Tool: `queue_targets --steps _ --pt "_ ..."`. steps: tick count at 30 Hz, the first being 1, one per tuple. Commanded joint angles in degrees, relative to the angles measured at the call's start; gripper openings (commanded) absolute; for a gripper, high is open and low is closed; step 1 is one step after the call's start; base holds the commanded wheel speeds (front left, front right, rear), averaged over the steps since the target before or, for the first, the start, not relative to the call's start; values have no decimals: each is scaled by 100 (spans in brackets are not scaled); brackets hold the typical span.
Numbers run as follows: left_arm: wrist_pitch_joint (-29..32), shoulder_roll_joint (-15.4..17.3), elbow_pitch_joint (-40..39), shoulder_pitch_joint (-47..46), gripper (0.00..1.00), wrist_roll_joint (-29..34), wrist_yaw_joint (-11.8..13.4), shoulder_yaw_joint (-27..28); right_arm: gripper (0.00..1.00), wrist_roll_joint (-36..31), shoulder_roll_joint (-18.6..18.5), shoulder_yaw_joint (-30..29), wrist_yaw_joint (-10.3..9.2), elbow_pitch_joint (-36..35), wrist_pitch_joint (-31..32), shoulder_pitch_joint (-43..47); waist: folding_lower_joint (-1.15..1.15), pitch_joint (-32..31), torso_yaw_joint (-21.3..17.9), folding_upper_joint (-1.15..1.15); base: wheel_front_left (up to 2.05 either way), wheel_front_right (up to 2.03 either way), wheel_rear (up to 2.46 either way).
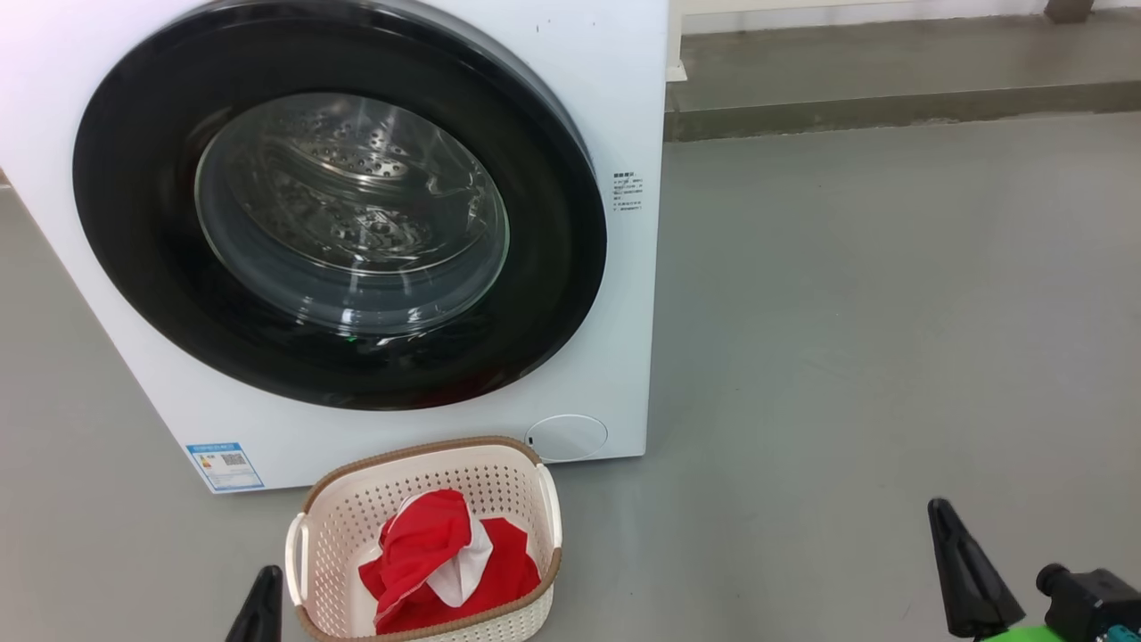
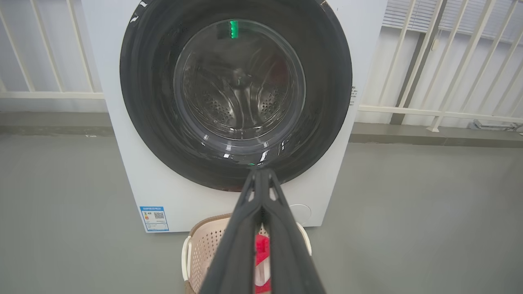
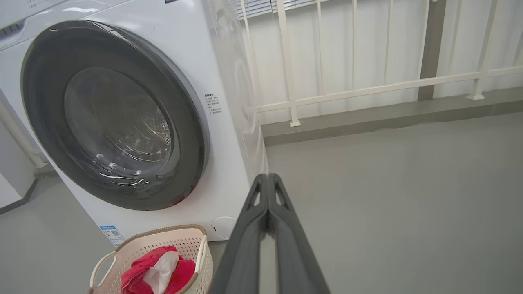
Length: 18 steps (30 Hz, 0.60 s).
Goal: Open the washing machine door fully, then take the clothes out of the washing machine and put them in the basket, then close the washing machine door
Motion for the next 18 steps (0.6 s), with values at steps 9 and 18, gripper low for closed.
queue_targets --steps 9,18 --pt "152 46 -81 -184 0 -628 -4 63 0 575 -48 -53 -1 -116 167 -232 1 48 23 0 0 0 0" --pt "293 23 -41 -275 0 -1194 -6 80 0 1094 -38 -70 -1 -100 315 -318 0 99 44 0 0 0 0"
